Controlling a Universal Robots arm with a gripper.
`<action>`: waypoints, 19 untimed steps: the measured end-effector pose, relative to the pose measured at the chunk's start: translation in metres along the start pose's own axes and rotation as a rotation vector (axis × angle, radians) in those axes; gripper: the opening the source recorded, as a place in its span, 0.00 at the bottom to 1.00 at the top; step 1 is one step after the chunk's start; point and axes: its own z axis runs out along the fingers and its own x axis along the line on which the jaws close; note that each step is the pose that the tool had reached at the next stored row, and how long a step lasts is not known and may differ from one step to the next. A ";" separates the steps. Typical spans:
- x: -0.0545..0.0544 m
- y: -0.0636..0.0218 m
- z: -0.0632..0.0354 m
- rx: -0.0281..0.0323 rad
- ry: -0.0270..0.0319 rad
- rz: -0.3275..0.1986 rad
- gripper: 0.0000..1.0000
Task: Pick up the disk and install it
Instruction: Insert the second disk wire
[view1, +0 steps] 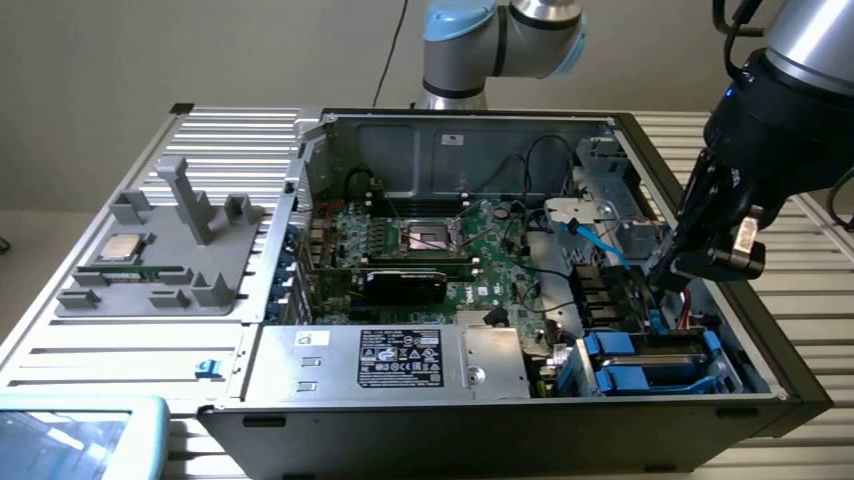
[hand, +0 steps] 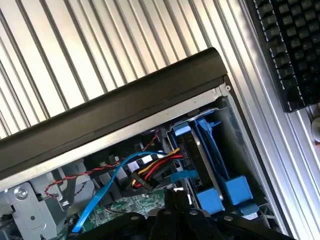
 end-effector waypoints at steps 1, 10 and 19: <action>0.000 0.0000 0.0001 0.0004 0.0013 0.010 0.11; 0.000 0.0000 0.0002 0.0016 0.0071 0.145 0.11; 0.000 0.0000 0.0001 0.0028 0.0132 0.291 0.11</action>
